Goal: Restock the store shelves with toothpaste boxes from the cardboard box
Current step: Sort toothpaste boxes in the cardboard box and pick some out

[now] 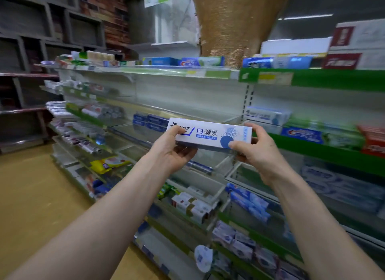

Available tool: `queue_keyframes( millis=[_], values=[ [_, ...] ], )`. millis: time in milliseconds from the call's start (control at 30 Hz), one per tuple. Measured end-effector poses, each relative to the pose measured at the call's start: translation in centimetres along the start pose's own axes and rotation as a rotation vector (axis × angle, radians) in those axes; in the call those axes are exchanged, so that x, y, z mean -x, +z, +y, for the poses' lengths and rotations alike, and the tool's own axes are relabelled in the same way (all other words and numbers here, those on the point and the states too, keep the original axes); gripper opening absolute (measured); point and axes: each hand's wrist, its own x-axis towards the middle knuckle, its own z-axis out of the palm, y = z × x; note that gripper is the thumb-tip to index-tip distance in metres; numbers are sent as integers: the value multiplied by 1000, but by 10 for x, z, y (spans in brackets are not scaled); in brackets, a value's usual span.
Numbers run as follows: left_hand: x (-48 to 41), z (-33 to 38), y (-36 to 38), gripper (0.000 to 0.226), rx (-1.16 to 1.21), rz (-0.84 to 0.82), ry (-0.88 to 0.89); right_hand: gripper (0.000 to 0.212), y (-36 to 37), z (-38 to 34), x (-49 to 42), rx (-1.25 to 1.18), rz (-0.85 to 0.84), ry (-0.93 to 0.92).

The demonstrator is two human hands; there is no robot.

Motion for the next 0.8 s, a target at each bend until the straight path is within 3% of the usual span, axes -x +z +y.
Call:
queue_keyframes(
  millis=[233, 400, 500, 800],
  values=[
    [-9, -47, 69, 8, -100, -126, -100, 82, -86, -4, 7, 240, 39, -22],
    [-23, -64, 102, 20, -128, -185, -148, 55, -127, -6, 0, 290, 98, -7],
    [-31, -72, 120, 14, -139, -226, -170, 38, -144, -8, -9, 276, 148, 12],
    [-74, -84, 166, 17, -177, -332, -230, 39, -176, -3, -43, 223, 252, 99]
  ],
)
